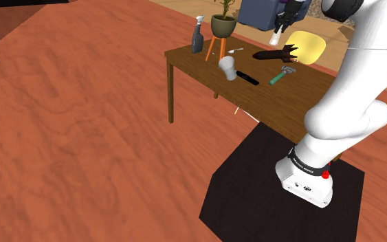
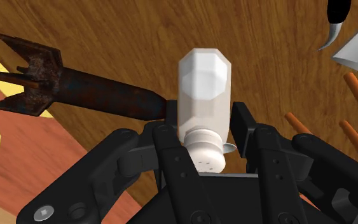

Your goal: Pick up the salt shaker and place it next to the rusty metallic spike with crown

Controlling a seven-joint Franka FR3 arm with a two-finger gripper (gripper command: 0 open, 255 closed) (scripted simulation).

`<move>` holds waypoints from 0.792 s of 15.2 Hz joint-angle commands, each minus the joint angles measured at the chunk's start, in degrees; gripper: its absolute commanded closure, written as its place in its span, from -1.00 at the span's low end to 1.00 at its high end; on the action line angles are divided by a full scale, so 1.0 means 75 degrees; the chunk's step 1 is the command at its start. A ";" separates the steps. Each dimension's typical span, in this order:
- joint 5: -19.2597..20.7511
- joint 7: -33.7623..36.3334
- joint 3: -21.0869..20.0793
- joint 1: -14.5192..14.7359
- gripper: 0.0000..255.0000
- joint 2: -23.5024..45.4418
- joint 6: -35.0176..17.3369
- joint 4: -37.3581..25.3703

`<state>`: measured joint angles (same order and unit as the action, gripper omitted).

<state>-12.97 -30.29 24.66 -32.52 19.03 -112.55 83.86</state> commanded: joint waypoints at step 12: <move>-0.0797 -0.1374 0.0101 -0.1357 1.00 0.1263 0.0338 -0.1356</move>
<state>-18.93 -40.41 25.43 -42.85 28.65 -109.11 72.65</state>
